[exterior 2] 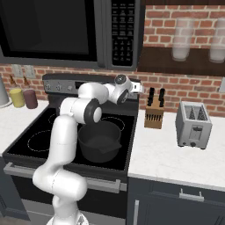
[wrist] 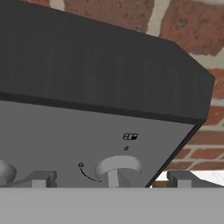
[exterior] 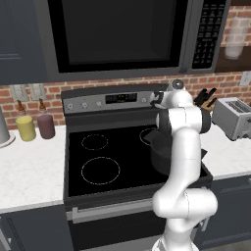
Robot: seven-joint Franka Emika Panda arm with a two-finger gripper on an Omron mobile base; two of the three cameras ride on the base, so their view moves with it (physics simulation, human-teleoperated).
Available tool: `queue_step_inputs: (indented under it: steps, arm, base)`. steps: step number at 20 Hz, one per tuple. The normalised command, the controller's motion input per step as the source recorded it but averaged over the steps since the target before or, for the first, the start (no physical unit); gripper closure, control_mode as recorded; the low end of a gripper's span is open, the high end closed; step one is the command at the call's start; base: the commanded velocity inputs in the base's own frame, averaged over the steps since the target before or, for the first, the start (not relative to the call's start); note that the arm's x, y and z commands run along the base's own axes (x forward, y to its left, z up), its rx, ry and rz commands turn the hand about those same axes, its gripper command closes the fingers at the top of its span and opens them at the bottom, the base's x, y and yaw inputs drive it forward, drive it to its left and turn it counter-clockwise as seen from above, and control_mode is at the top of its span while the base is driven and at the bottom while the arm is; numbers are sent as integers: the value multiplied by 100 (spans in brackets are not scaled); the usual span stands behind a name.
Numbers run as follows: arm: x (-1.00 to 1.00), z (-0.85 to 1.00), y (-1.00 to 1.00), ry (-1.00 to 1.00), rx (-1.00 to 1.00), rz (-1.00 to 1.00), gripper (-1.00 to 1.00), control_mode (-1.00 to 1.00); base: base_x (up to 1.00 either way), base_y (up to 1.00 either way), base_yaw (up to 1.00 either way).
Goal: Turn off the front right burner of the stove.
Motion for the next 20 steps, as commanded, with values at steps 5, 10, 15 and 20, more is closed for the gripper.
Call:
queue_step_inputs:
  steps: [5,10,15,20]
  arm:
    - [14,0,0,0,0,0,-100,-100]
    - [14,0,0,0,0,0,100,-100]
    - [2,0,0,2,1,0,100,-100]
    - [0,0,-2,0,11,-2,100,-100]
  base:
    - [0,0,0]
    - [0,0,0]
    - [0,0,0]
    - [0,0,0]
